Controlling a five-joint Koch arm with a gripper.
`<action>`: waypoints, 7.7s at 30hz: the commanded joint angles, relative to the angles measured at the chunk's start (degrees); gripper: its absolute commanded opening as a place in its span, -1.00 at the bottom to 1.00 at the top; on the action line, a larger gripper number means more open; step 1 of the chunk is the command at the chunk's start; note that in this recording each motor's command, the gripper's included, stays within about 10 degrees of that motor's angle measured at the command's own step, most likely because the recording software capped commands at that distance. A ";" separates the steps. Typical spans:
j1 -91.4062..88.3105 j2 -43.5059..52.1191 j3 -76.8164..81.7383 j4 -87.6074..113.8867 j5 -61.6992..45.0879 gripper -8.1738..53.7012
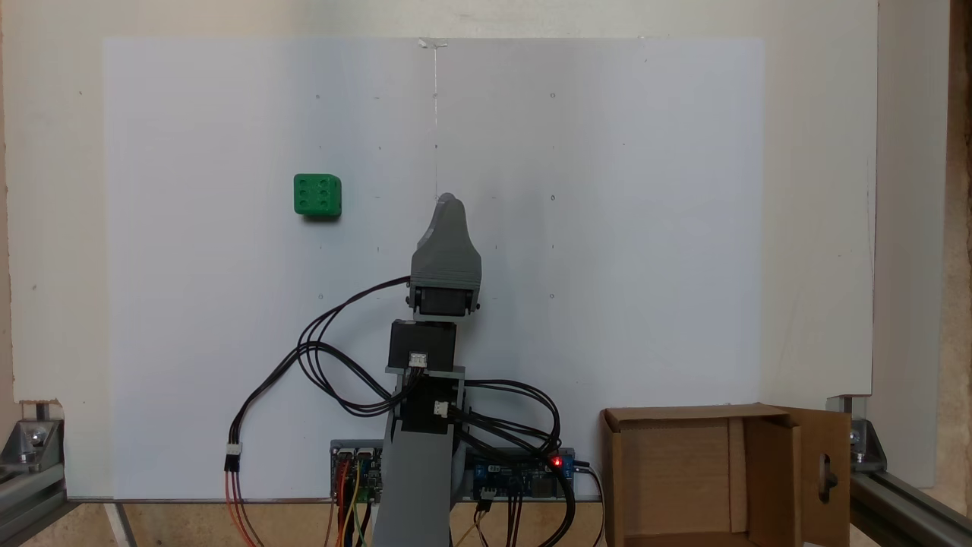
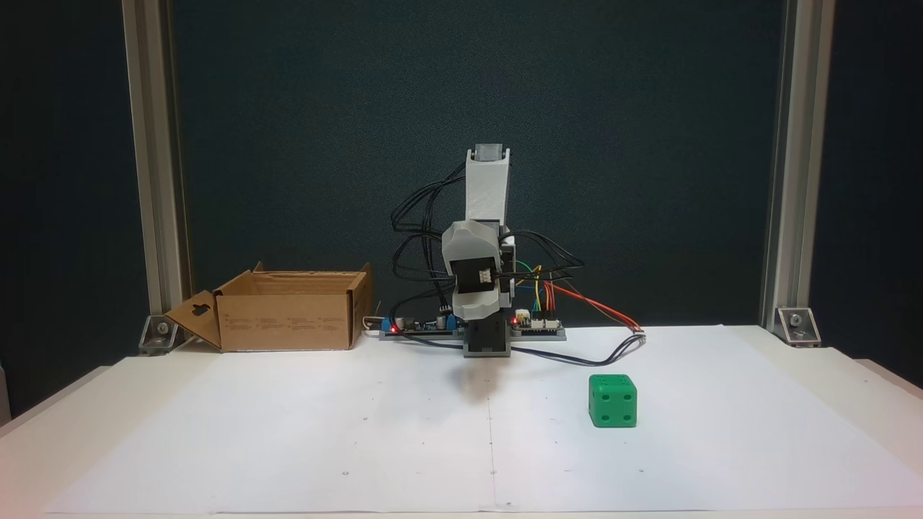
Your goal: Grasp a green dice and put it in the bin.
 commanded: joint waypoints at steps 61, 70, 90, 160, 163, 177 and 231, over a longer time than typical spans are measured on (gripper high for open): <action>-25.31 -16.70 -87.54 135.97 13.36 0.67; -32.61 -29.97 -96.42 135.70 24.26 0.69; -35.07 -37.44 -101.25 133.86 34.80 0.70; -37.79 -57.83 -93.43 123.05 34.63 0.69; -37.71 -57.92 -92.99 122.61 34.72 0.69; -37.53 -61.70 -92.11 121.46 34.72 0.68; -35.77 -64.95 -91.41 118.92 34.63 0.52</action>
